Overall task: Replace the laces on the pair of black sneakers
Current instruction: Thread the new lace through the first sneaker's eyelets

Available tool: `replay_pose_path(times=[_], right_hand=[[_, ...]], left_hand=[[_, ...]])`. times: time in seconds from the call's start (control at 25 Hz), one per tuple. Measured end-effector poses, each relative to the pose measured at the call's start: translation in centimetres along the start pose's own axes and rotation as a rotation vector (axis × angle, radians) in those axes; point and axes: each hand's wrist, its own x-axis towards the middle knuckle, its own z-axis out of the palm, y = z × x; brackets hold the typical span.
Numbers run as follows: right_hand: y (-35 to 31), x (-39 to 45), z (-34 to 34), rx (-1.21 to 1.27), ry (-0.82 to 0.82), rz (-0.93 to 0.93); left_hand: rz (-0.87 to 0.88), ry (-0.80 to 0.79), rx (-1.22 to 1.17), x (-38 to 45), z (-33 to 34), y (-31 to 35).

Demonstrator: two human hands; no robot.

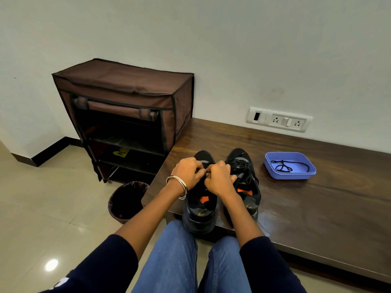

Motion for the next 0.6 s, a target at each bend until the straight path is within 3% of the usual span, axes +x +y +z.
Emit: replay_pose_path(times=[0.16,0.28,0.36,0.48,0.52,0.6], right_hand=[[0.3,-0.1,0.3,-0.164,0.139,-0.085],[1.3,0.2,0.6,-0.141,0.106,-0.116],[1.7,0.0,0.8,0.138,0.149,-0.140],[1.9,-0.5,-0.1,0.820,0.353,-0.026],[2.2,-0.5,-0.5,0.857,0.379,0.012],[2.5,0.1,-0.4,0.685,0.254,0.009]], left_hand=[[-0.115,-0.032,-0.295,-0.2,0.1,-0.2],[-0.224,-0.092,-0.439,-0.3,0.0,-0.6],[-0.277,-0.095,-0.538,0.0,0.3,-1.3],[-0.331,-0.100,-0.630,0.4,0.5,-1.8],[-0.351,-0.113,-0.647,0.4,0.6,-1.6],[-0.384,-0.135,-0.721,0.5,0.9,-1.1]])
